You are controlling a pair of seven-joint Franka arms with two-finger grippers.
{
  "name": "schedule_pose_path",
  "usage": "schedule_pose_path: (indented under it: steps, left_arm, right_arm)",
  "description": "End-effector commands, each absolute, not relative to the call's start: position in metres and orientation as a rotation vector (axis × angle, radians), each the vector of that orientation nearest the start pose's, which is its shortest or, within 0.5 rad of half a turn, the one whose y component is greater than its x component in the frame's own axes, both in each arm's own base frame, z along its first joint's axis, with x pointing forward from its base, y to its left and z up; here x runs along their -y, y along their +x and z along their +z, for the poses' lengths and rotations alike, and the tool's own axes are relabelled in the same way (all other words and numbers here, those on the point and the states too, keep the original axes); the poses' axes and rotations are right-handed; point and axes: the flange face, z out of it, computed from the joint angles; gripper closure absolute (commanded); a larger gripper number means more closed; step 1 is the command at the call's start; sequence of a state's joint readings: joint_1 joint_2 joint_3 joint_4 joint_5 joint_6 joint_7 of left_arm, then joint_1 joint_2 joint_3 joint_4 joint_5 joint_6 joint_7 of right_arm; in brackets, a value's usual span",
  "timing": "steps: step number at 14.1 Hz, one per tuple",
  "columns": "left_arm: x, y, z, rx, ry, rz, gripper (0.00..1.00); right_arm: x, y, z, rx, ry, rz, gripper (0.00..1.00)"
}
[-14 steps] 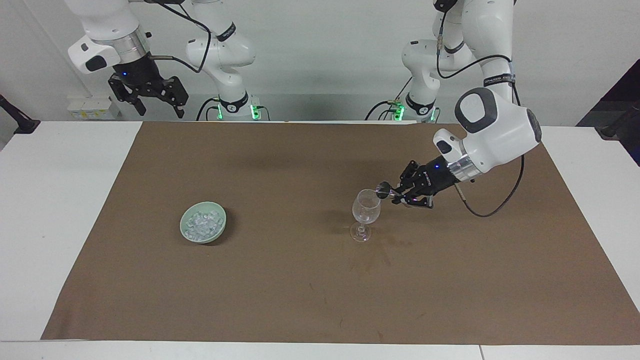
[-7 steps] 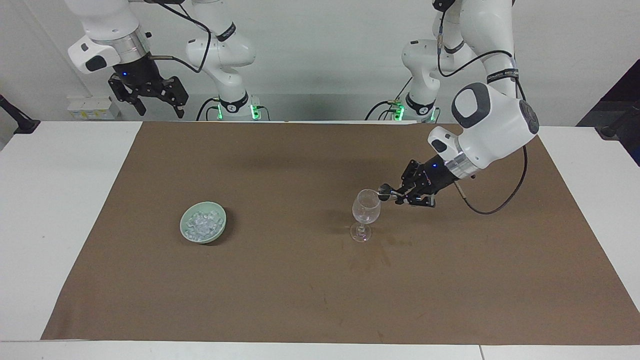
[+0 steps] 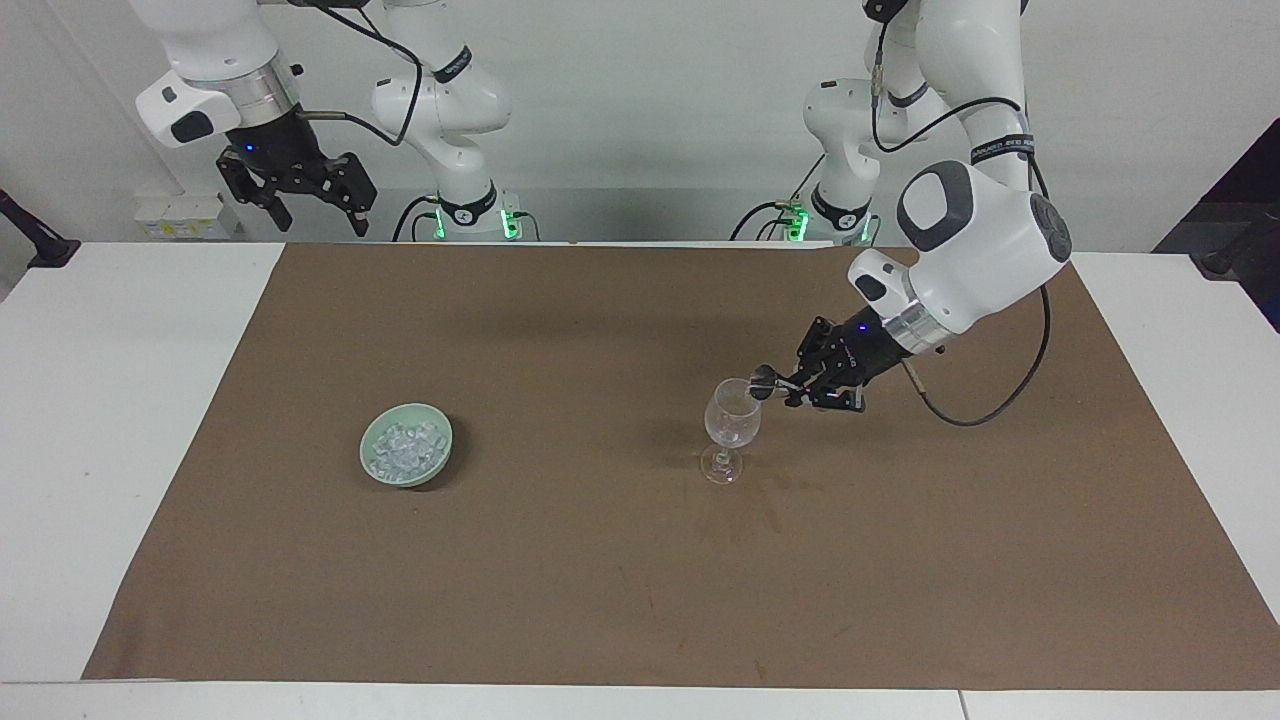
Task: Pour wine and add ice with both arms
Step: 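Tilt the held cylinder over the clear cup with the left gripper, then hold the cylinder tilted over the cup to pour with the left gripper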
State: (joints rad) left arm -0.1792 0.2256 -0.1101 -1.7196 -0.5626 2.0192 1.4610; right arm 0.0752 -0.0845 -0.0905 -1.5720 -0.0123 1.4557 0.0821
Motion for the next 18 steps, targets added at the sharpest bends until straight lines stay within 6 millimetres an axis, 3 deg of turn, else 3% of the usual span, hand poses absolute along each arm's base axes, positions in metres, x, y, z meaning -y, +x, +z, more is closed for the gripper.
schedule_pose_path:
  steps: [1, 18]
  left_arm:
    - [0.210, 0.604, 0.473, -2.363, -2.535, -0.622, 1.00]
    - [0.230, 0.600, 0.479, -2.289, -2.509, -0.484, 1.00]
  right_arm:
    - [0.014, 0.511, 0.661, -0.136, -3.116, 0.047, 0.00]
    - [0.014, 0.511, 0.661, -0.136, -3.116, 0.047, 0.00]
